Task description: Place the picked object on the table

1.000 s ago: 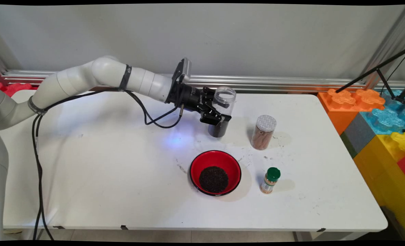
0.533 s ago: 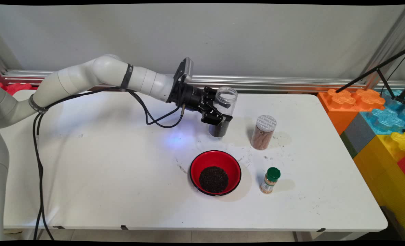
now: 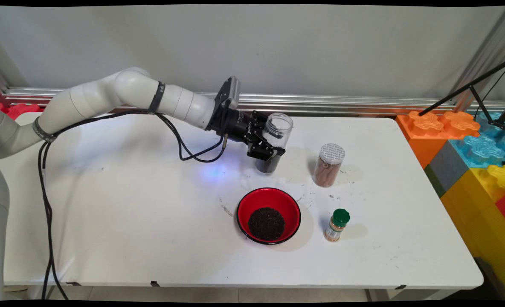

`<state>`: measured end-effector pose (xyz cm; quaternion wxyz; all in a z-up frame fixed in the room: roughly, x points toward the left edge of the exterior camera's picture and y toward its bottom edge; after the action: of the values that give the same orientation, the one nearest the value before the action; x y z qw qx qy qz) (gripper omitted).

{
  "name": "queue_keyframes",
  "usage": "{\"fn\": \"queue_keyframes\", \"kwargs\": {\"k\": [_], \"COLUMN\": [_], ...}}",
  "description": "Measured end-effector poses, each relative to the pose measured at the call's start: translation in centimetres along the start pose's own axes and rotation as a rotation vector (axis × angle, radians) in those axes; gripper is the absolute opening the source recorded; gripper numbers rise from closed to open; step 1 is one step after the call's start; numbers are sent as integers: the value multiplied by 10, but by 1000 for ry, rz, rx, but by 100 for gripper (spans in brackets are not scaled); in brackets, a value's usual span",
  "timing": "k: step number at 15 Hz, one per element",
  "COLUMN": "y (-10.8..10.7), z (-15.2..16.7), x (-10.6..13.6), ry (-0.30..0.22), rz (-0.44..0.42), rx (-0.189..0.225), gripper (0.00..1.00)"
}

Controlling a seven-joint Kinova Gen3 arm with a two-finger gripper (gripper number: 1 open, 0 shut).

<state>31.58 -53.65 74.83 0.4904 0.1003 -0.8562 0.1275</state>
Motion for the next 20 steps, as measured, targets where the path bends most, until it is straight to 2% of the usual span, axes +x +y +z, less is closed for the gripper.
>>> {"fn": "queue_keyframes", "kwargs": {"k": [12, 20], "y": [7, 11], "z": [12, 22], "x": [-11, -18], "ry": [2, 1], "rz": [-101, -115], "rx": [50, 72], "gripper": [0, 0]}}
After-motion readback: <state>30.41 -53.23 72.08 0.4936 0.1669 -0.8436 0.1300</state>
